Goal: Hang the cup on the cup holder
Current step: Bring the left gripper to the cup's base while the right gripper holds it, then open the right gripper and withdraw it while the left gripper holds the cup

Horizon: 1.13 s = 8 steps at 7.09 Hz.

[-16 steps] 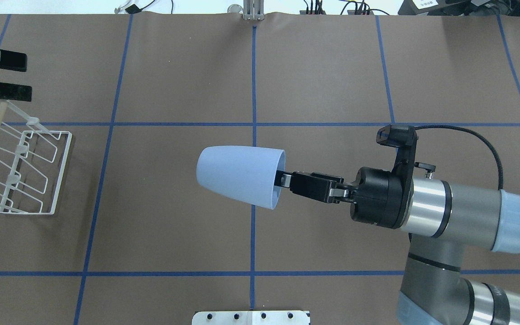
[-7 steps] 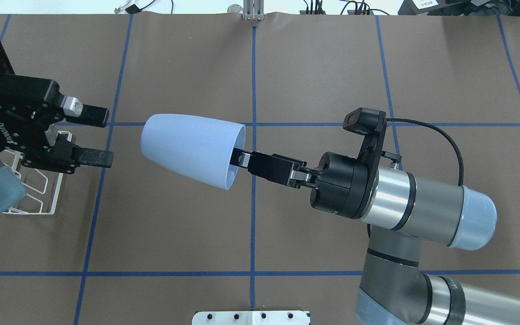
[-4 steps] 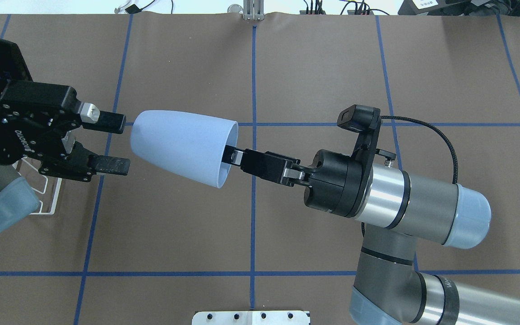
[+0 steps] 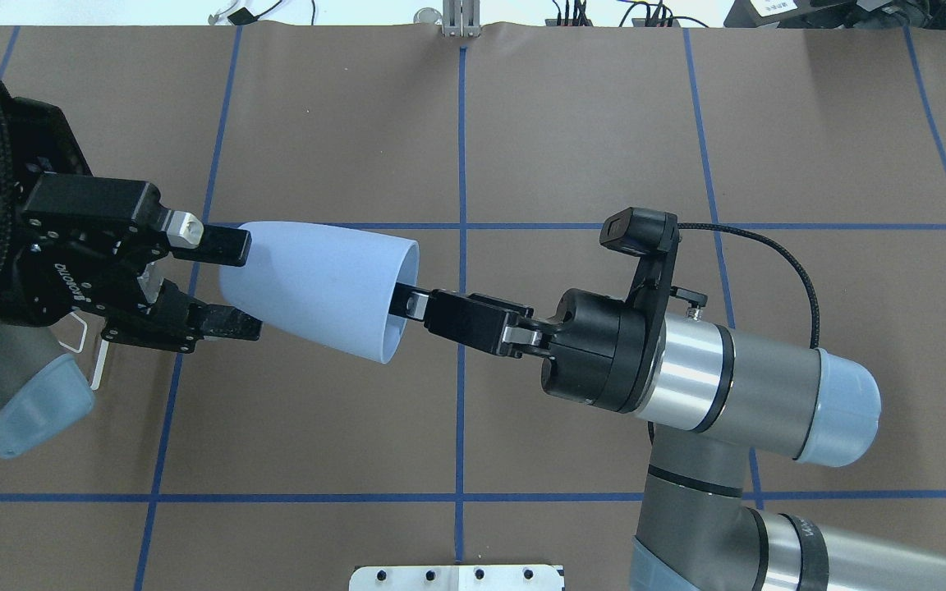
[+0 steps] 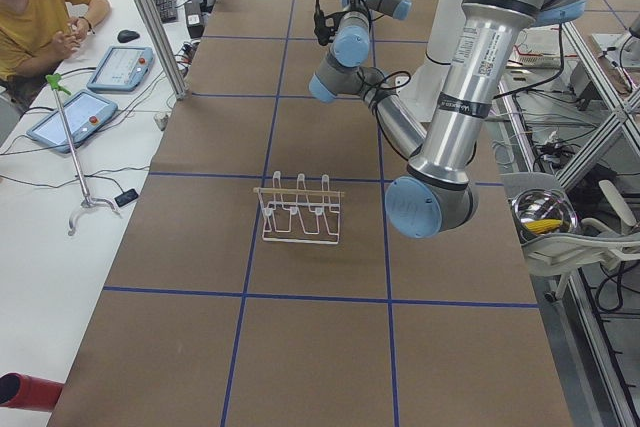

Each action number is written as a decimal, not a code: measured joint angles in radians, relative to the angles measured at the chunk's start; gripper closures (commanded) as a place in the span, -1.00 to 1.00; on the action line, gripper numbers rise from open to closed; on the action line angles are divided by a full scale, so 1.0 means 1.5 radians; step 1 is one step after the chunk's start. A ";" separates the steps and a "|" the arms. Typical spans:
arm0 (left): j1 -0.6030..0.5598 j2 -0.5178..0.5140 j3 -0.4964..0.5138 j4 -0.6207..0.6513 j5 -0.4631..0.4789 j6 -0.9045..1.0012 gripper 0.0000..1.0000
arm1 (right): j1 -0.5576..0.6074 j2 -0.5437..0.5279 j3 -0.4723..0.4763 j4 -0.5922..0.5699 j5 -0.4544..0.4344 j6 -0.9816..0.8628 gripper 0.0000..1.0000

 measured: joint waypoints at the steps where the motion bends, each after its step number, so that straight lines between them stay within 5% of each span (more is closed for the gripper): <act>1: 0.002 0.000 0.000 -0.002 0.003 0.000 -0.81 | -0.004 0.000 0.000 0.001 -0.001 -0.001 1.00; 3: 0.002 0.000 0.001 -0.010 0.010 0.000 -0.20 | -0.007 0.001 0.001 0.002 -0.002 -0.002 1.00; 4: 0.003 0.000 0.004 -0.023 0.014 0.000 0.12 | -0.007 0.001 0.001 0.002 -0.003 -0.002 0.57; 5: 0.003 0.000 0.005 -0.032 0.016 0.000 0.42 | -0.008 0.001 0.001 0.003 -0.003 -0.002 -0.82; 6: 0.004 0.000 0.005 -0.037 0.016 0.000 0.60 | -0.008 0.002 0.001 0.002 -0.006 -0.002 -1.00; 8: 0.003 0.001 0.005 -0.039 0.016 0.000 0.87 | -0.007 -0.001 0.004 0.002 -0.009 0.003 -1.00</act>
